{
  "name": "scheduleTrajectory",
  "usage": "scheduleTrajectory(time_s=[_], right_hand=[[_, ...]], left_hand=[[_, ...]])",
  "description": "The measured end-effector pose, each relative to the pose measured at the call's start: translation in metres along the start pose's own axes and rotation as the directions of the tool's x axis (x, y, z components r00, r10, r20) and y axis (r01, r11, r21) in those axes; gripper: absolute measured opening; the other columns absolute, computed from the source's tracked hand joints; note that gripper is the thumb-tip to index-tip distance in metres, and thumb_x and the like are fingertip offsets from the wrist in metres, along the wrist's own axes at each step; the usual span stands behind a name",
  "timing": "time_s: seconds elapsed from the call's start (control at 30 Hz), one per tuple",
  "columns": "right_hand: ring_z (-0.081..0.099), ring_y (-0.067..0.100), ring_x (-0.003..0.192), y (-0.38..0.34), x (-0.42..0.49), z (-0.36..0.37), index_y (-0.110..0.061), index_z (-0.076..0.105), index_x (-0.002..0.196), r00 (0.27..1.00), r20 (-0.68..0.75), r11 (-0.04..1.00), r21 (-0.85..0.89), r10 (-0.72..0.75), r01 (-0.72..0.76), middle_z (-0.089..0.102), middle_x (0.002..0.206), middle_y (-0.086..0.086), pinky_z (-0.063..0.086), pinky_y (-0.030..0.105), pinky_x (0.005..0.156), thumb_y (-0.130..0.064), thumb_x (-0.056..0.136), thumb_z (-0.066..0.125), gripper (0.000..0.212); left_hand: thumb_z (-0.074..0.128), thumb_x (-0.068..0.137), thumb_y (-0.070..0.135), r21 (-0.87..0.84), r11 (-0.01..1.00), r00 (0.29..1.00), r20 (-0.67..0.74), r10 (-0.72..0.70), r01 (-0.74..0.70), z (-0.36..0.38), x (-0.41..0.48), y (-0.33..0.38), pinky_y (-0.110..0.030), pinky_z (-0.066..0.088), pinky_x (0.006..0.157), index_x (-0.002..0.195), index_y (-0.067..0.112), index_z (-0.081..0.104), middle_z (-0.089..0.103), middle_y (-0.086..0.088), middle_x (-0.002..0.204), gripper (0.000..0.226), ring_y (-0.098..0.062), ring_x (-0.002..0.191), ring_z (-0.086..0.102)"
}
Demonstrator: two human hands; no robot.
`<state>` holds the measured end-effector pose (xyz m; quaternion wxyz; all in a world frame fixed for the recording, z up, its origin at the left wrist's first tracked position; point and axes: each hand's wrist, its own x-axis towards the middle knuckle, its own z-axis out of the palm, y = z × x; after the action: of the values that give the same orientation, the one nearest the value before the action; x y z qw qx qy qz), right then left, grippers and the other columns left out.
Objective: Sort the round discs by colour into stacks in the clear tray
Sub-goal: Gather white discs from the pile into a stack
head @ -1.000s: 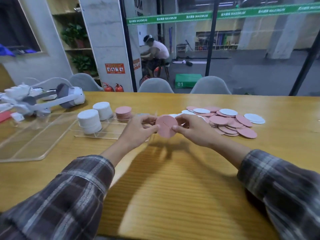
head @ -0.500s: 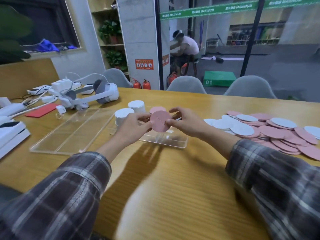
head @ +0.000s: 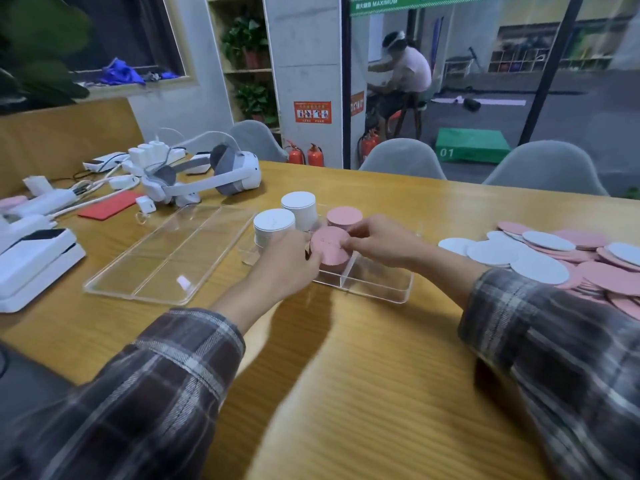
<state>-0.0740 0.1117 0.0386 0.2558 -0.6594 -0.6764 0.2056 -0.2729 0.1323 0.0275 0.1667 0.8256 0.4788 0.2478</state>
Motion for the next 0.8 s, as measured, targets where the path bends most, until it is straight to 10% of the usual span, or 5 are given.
scheduleTrajectory(time_s=[0.2, 0.43, 0.63, 0.8], right_hand=[[0.062, 0.017, 0.101, -0.001, 0.0, 0.003, -0.015, 0.073, 0.121, 0.997, -0.081, 0.994, -0.111, -0.011, 0.002, 0.073, 0.116, 0.001, 0.036, 0.026, 0.073, -0.036, 0.099, 0.063, 0.032], [0.064, 0.02, 0.104, 0.001, -0.003, 0.011, -0.014, 0.074, 0.116, 0.988, -0.147, 0.992, -0.121, -0.051, 0.034, 0.074, 0.112, 0.003, 0.038, 0.028, 0.075, -0.034, 0.101, 0.06, 0.029], [0.06, 0.011, 0.089, 0.004, -0.036, -0.006, -0.017, 0.072, 0.117, 0.968, -0.227, 0.992, -0.09, -0.11, 0.091, 0.074, 0.106, -0.005, 0.04, 0.027, 0.074, -0.03, 0.1, 0.062, 0.024], [0.058, 0.01, 0.086, 0.023, -0.078, -0.028, -0.019, 0.071, 0.116, 0.962, -0.263, 0.996, -0.053, -0.079, 0.068, 0.072, 0.101, -0.007, 0.038, 0.025, 0.073, -0.032, 0.099, 0.065, 0.023]], left_hand=[[0.055, 0.099, 0.021, 0.131, 0.991, 1.0, -0.026, -0.008, 0.011, -0.001, 0.002, 0.006, -0.045, 0.051, 0.075, 0.081, 0.004, 0.066, 0.057, -0.009, 0.06, 0.027, -0.028, 0.078, 0.045], [0.052, 0.099, 0.016, 0.118, 0.993, 0.992, -0.119, 0.046, -0.032, 0.004, -0.006, 0.008, -0.035, 0.032, 0.055, 0.088, 0.007, 0.074, 0.056, -0.004, 0.06, 0.026, -0.026, 0.071, 0.054], [0.06, 0.097, 0.012, 0.12, 0.982, 0.966, -0.198, 0.164, -0.142, 0.003, -0.012, 0.016, -0.046, 0.055, 0.084, 0.115, 0.008, 0.074, 0.07, -0.009, 0.106, 0.023, -0.028, 0.098, 0.066], [0.069, 0.095, 0.014, 0.006, 0.938, 0.92, -0.193, 0.34, -0.346, 0.012, -0.016, 0.047, -0.03, 0.052, 0.083, 0.107, 0.015, 0.078, 0.07, 0.003, 0.103, 0.015, -0.011, 0.089, 0.062]])
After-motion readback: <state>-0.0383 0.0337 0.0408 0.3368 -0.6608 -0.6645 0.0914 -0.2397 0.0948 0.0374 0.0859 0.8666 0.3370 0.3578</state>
